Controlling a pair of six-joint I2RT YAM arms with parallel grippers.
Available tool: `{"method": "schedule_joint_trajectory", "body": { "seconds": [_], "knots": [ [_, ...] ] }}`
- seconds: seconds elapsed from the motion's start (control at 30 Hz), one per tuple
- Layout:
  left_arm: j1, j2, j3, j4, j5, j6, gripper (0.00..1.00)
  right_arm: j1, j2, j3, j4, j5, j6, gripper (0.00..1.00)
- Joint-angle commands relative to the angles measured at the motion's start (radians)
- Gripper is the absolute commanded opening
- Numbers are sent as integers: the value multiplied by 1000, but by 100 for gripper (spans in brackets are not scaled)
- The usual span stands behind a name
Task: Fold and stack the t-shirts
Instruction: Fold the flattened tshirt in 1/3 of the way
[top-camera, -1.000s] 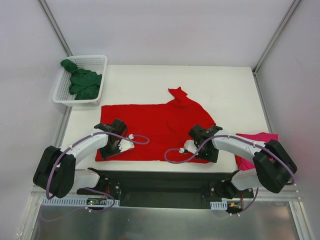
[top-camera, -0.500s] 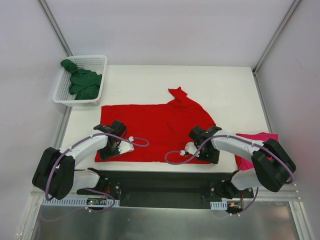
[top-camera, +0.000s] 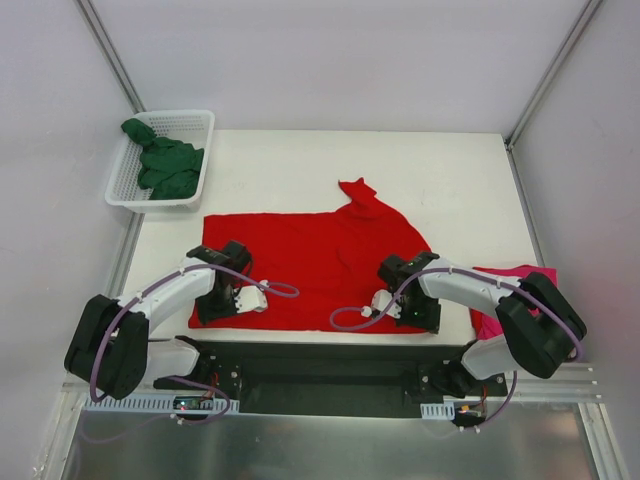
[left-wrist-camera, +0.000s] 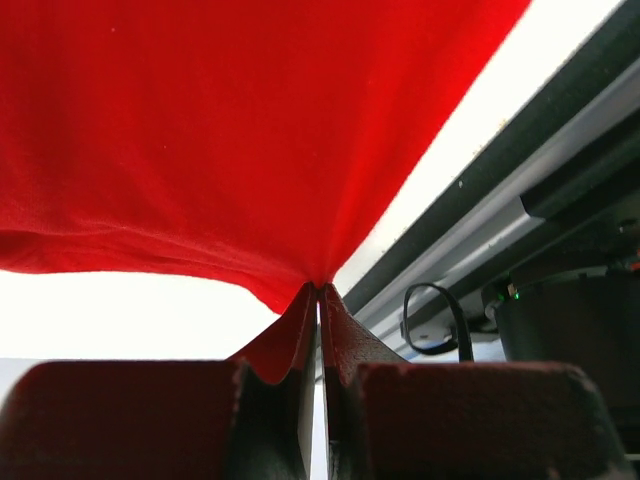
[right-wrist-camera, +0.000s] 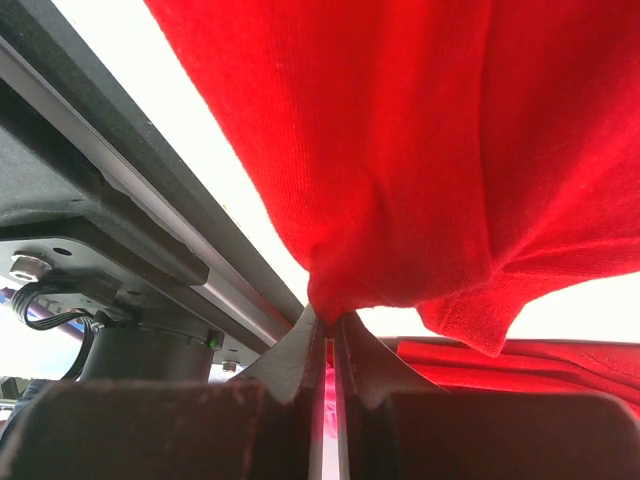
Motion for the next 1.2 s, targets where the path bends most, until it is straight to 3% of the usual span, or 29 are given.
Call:
{"method": "schedule_joint_trajectory", "body": {
  "seconds": [0.0, 0.63, 0.67, 0.73, 0.77, 0.8, 0.83, 0.9, 0.97, 1.17],
  "knots": [
    [3, 29, 43, -93, 32, 65, 0, 6, 8, 25, -64, 11, -12, 1],
    [49, 103, 41, -108, 27, 109, 0, 6, 0, -21, -62, 35, -14, 2],
    [51, 103, 41, -110, 27, 109, 6, 4, 2, -16, -67, 30, -11, 16],
    [51, 101, 40, -111, 21, 111, 34, 4, -3, -15, -67, 37, -6, 42],
    [51, 98, 38, -113, 20, 112, 47, 4, -4, -15, -70, 44, -8, 61],
    [52, 91, 38, -115, 18, 120, 77, 4, -7, -15, -70, 47, -11, 69],
    [54, 85, 40, -116, 11, 123, 84, 4, -12, -15, -70, 58, -14, 77],
    [62, 68, 61, -124, 0, 132, 96, 0, -36, 2, -70, 93, -18, 80],
    [74, 51, 122, -141, -12, 140, 99, -16, -81, 29, -73, 145, -17, 84],
    [92, 46, 334, -97, -17, 132, 99, -48, -130, 183, -30, 198, -28, 84]
  ]
}}
